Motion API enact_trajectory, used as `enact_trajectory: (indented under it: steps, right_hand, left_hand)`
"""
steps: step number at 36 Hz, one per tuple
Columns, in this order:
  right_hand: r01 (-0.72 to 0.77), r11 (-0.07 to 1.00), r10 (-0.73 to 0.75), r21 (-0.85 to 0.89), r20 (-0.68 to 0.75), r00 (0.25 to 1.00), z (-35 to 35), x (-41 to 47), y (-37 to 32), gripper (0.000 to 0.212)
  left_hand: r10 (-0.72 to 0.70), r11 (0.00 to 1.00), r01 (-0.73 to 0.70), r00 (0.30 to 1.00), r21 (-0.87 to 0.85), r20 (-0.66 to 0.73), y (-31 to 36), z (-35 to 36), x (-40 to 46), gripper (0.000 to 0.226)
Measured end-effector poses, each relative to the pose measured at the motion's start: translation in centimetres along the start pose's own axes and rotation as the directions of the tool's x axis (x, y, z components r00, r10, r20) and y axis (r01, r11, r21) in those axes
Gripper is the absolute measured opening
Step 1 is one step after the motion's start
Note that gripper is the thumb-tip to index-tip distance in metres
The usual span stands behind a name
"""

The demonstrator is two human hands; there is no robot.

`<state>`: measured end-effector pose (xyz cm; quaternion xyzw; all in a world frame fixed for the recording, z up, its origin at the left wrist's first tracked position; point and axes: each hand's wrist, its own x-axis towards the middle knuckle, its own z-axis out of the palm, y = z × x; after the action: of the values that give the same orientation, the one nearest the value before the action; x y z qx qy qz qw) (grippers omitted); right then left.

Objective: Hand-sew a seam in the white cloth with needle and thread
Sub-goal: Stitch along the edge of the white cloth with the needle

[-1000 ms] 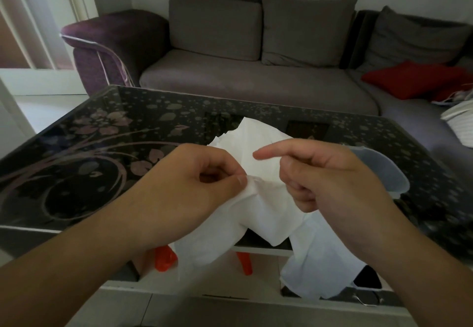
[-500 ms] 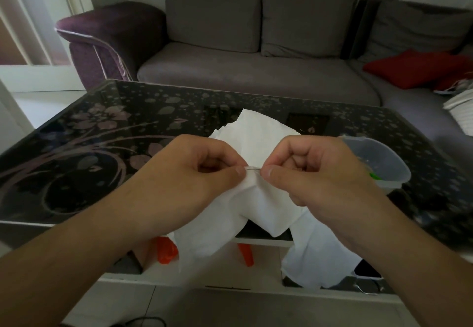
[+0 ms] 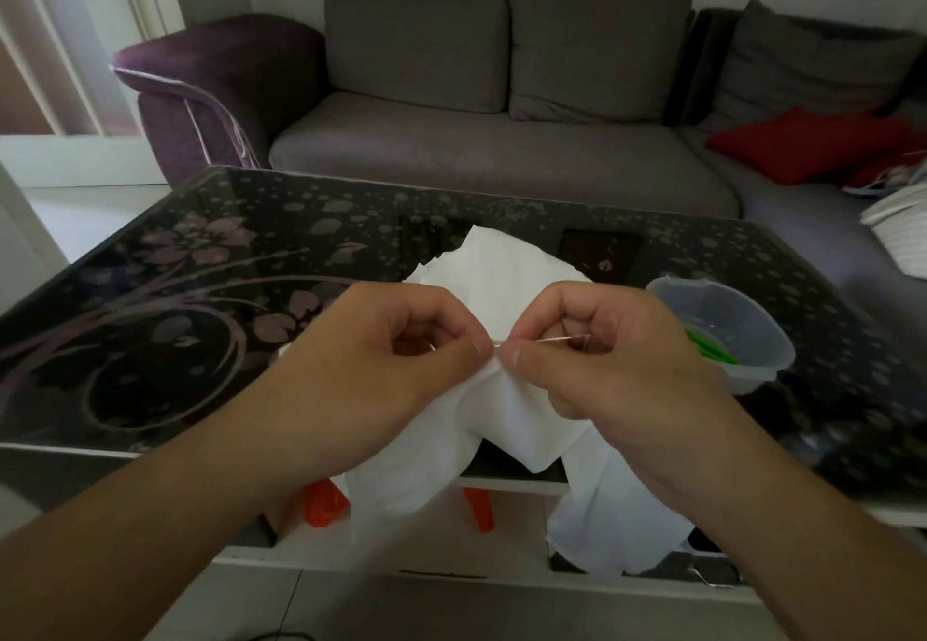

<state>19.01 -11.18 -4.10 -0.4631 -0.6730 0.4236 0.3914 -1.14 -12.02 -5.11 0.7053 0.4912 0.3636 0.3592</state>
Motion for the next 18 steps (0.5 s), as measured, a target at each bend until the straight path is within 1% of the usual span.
enact_trajectory:
  steps: [3, 6, 9, 12, 15, 18]
  right_hand:
    - [-0.031, 0.998, 0.032, 0.048, -0.019, 0.999, 0.2, -0.3, 0.2, 0.008]
    - [-0.023, 0.998, 0.026, 0.058, -0.053, 0.998, 0.0, 0.2, -0.6, 0.006]
    - [-0.029, 0.998, 0.033, 0.062, -0.078, 0.996, 0.3, 0.4, -0.9, 0.006]
    - [-0.054, 0.997, 0.059, 0.047, -0.103, 0.993, 0.5, 0.2, -0.7, 0.007]
    - [-0.032, 0.994, 0.043, 0.102, -0.116, 0.992, 0.1, 0.5, -1.3, 0.010]
    - [-0.021, 0.994, 0.032, 0.104, -0.107, 0.994, -0.1, 0.5, -1.7, 0.009]
  left_hand:
    - [0.007, 1.000, -0.007, 1.000, -0.023, -0.001, 0.1, 0.4, 0.0, 0.014]
    - [0.017, 0.999, -0.017, 1.000, -0.049, -0.011, 0.7, -0.1, 0.5, 0.013]
    - [-0.016, 0.997, 0.015, 1.000, -0.079, -0.004, 0.7, -0.3, 0.6, 0.014]
    - [-0.062, 0.996, 0.062, 0.998, -0.071, 0.004, 0.5, -0.2, 0.4, 0.014]
    - [-0.067, 0.993, 0.067, 0.998, -0.092, -0.003, 0.9, -0.5, 0.6, 0.015]
    - [-0.063, 0.992, 0.063, 0.998, -0.107, 0.002, 1.1, -0.8, 0.7, 0.017]
